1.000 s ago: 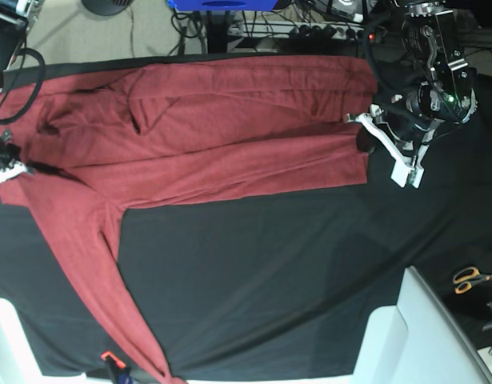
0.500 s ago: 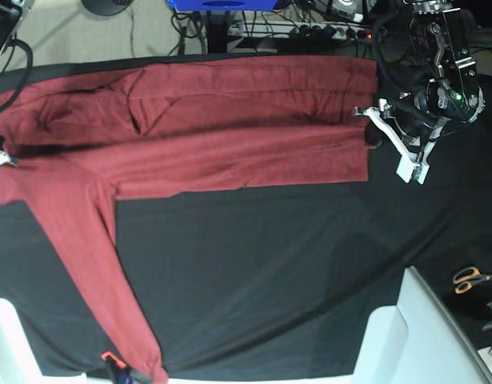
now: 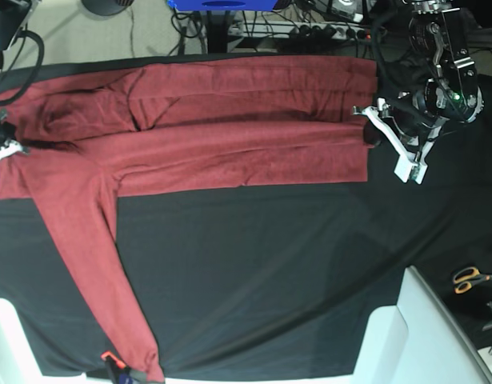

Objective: Fold the T-shirt properly
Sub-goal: 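Hold the folded edge with both grippers and drag it taut, then adjust the folded edge with the left gripper to square the fold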

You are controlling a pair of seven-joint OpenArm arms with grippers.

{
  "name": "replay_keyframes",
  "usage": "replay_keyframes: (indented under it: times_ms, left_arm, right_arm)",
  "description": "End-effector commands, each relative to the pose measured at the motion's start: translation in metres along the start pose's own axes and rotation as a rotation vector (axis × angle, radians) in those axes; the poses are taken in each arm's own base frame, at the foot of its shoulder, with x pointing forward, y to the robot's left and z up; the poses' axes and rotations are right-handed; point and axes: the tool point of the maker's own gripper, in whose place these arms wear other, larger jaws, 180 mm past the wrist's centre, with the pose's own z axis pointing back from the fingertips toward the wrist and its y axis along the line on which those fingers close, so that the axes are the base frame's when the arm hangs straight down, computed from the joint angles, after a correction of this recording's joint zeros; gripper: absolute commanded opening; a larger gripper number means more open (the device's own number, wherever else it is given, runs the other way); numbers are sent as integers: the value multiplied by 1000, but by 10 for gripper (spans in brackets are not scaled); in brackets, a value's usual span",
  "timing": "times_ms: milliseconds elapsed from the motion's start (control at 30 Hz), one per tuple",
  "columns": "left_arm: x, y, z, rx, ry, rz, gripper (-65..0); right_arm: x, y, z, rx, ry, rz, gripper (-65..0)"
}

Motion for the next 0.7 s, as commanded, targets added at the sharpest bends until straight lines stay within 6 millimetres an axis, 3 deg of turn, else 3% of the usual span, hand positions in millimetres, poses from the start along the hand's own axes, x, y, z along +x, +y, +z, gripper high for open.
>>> replay_keyframes:
  times_ms: [0,267,667]
  left_arm:
    - [10,4,6,9,-38,-11,-650]
    - [12,4,5,11,-39,-17,-650]
    - [-5,1,5,2,-4,-9,-650]
  right_arm:
    - [18,-5,6,-8,-50,10,-650]
    - [16,-6,6,-10,-45,12,-650]
    - [20,-8,6,-13,-51,15,-650]
